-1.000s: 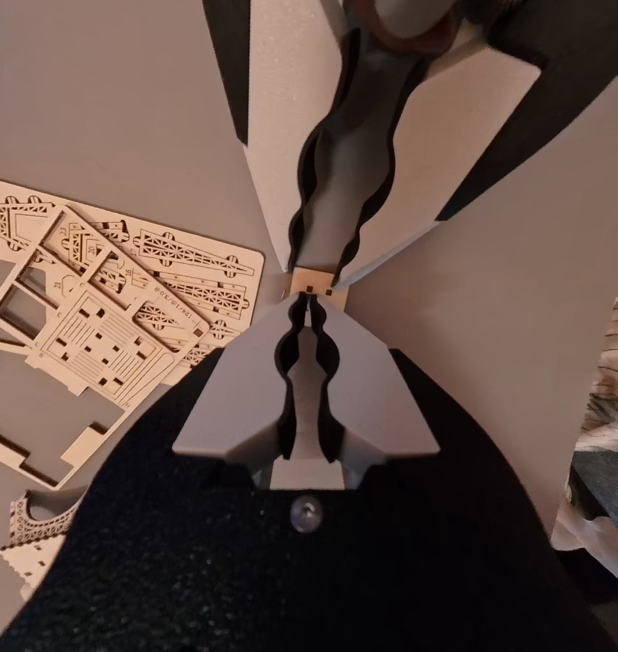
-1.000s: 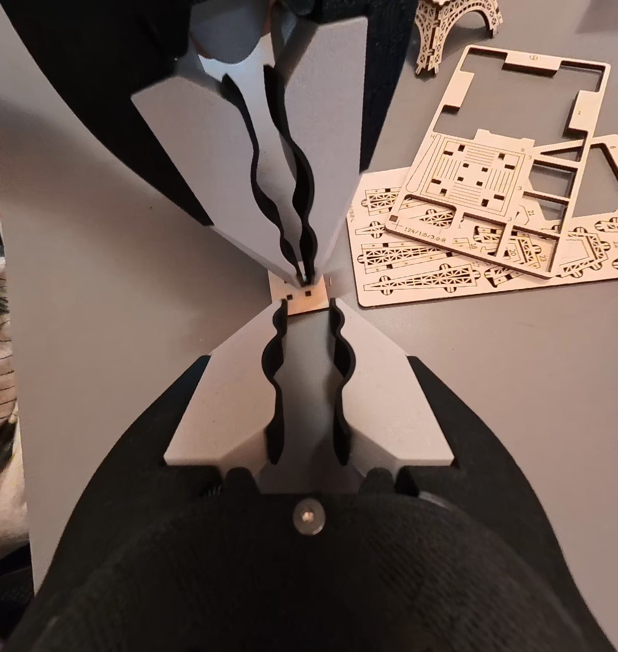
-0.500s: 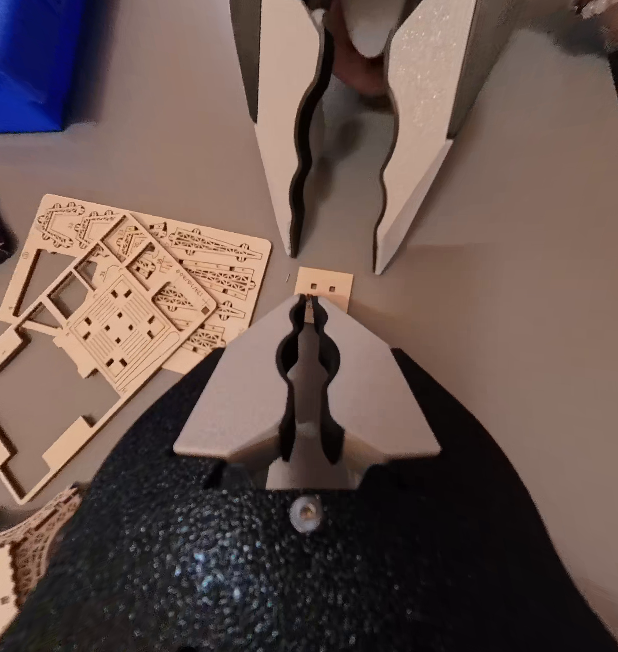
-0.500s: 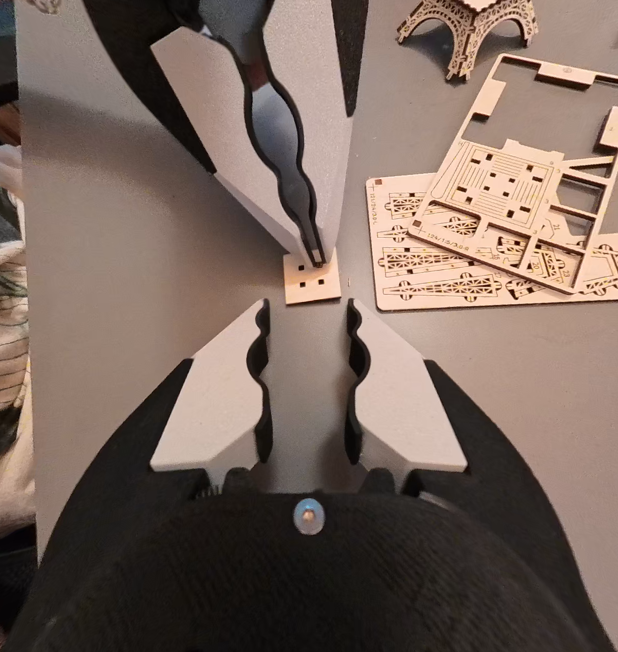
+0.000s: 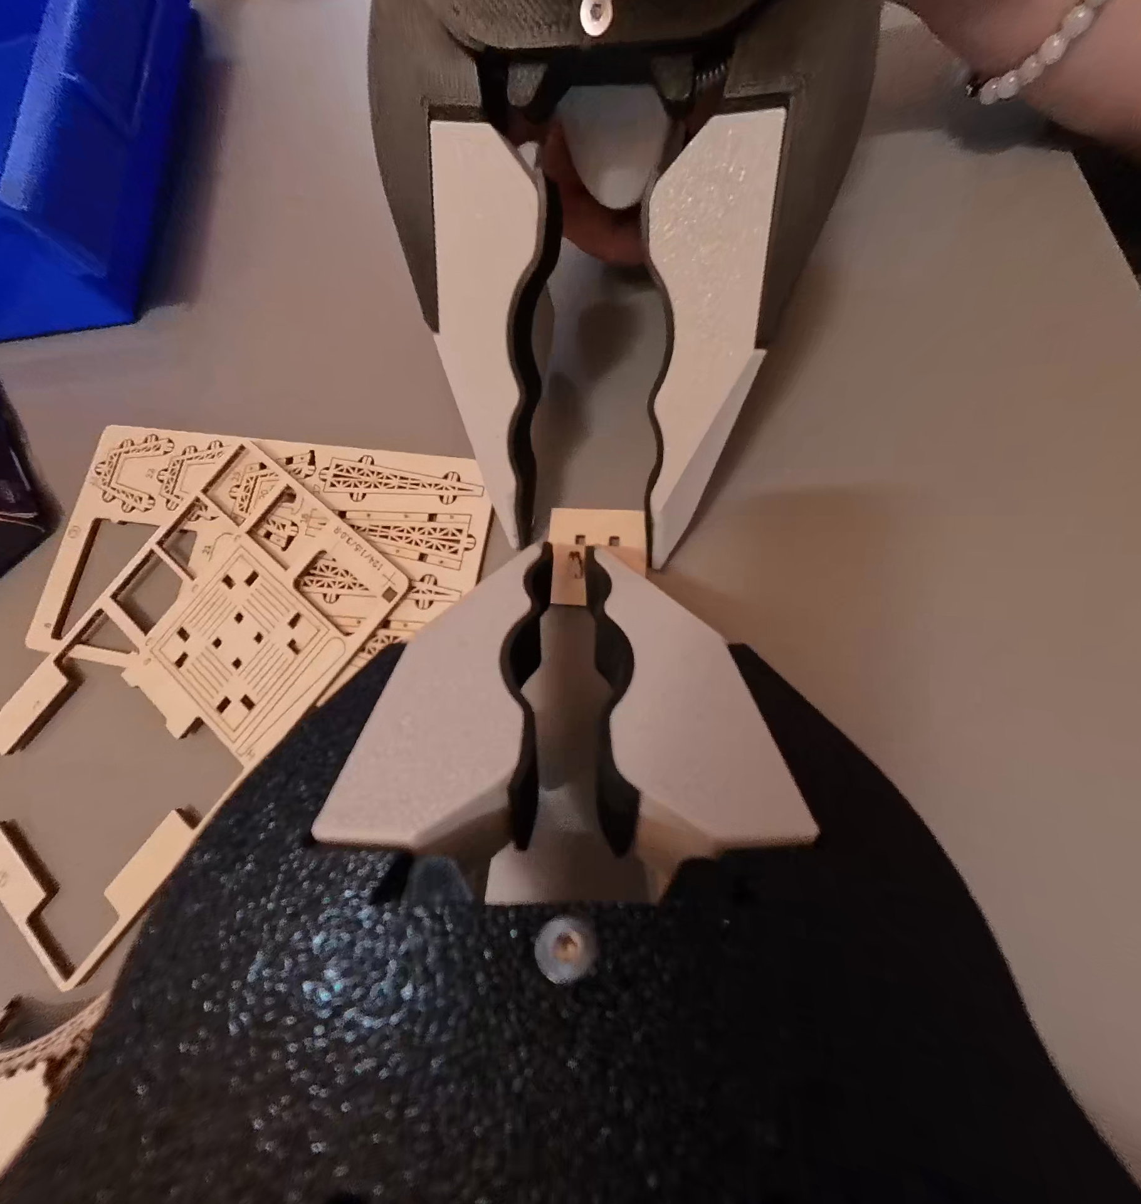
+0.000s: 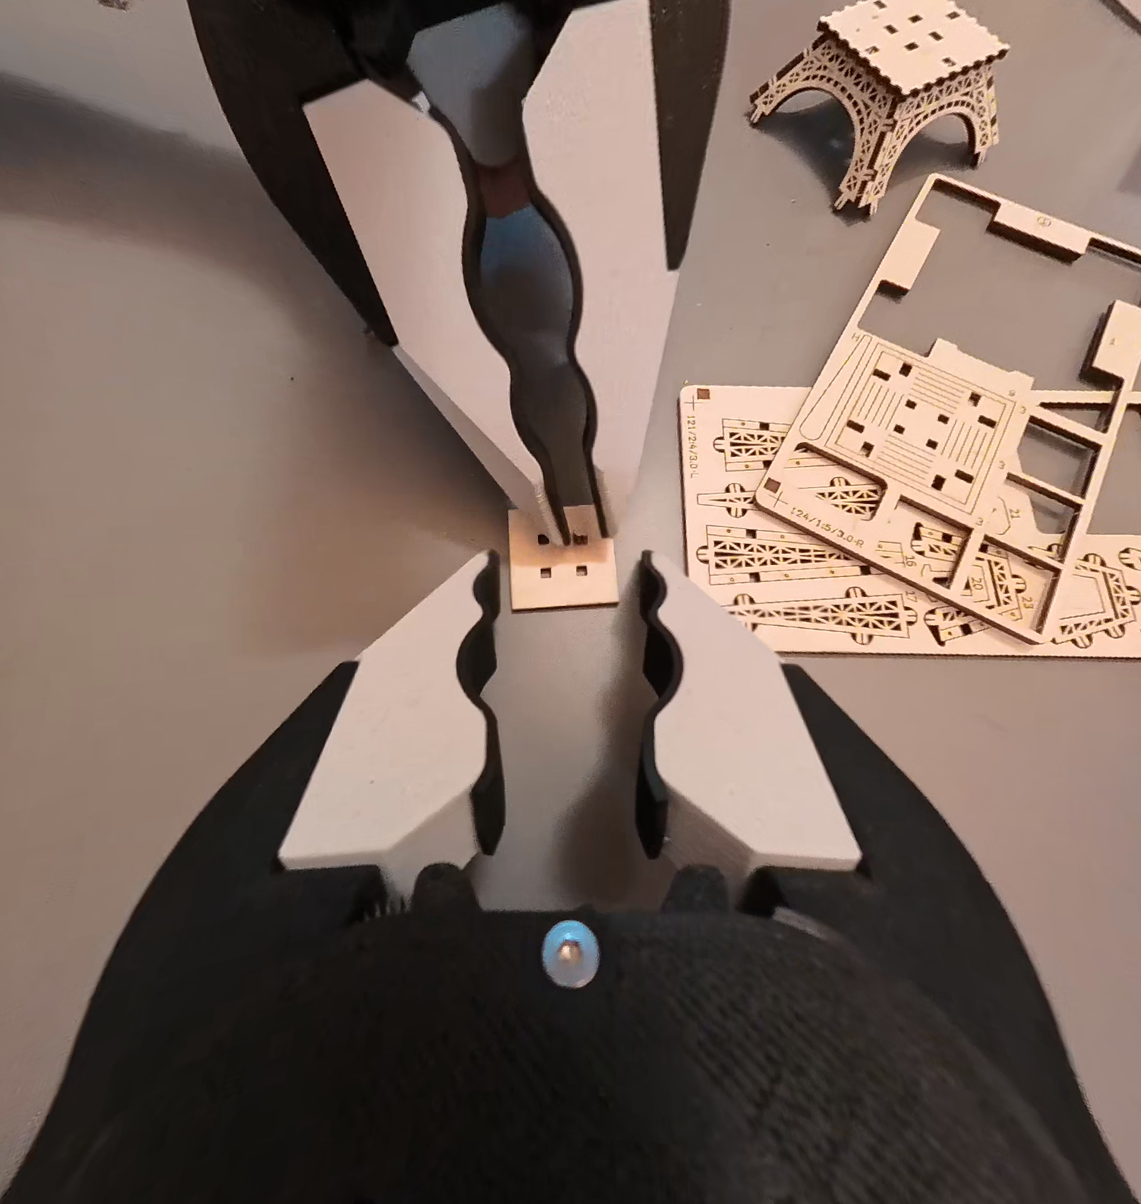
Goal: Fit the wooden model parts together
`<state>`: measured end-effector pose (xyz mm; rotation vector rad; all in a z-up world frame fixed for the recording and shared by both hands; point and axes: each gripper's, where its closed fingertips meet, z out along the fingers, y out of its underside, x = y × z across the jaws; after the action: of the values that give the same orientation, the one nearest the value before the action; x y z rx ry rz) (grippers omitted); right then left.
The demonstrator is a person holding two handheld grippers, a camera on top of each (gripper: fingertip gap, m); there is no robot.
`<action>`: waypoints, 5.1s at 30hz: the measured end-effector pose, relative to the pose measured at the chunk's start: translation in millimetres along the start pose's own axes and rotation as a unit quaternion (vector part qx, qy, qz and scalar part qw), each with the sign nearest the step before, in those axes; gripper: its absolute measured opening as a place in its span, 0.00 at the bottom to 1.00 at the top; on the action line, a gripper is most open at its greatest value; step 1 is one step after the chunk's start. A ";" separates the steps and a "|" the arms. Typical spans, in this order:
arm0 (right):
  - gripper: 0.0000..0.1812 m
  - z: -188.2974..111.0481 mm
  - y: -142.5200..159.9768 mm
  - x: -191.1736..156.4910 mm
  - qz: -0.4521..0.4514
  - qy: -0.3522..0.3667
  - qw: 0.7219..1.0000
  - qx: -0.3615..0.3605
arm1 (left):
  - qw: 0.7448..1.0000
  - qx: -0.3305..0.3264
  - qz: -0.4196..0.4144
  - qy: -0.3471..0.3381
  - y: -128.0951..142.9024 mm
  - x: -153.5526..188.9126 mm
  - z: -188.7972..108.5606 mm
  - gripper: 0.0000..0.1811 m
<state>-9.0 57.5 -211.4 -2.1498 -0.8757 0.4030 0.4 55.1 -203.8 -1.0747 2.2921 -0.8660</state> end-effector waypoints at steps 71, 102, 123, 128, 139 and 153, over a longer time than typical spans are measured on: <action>0.09 -412.0 232.7 128.9 0.247 0.624 0.731 0.123 | 0.955 0.133 -0.108 -0.244 -15.7 -41.0 -95.2 0.52; 0.00 -320.1 190.2 190.0 0.303 0.515 0.795 0.104 | 0.948 0.142 -0.120 -0.257 -5.3 -37.7 -110.5 0.52; 0.38 -273.1 67.8 102.1 0.188 0.506 0.816 0.206 | 0.956 0.103 -0.101 -0.257 5.6 -33.9 -103.3 0.44; 0.35 -110.4 8.1 15.9 0.029 0.209 0.970 0.122 | 0.979 0.047 -0.045 -0.191 -4.4 -30.2 -80.4 0.23; 0.27 -22.9 2.0 18.8 0.044 0.079 0.995 0.044 | 0.993 -0.098 0.063 -0.025 -6.1 -13.2 -11.2 0.04; 0.24 -6.2 -4.2 12.7 -0.033 0.063 0.997 0.020 | 0.994 -0.104 0.028 0.007 -2.1 -11.8 -4.3 0.04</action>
<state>1.5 65.1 -204.2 -2.0794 -0.8576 0.2475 5.7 64.9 -197.6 -1.0861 2.4551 -0.6248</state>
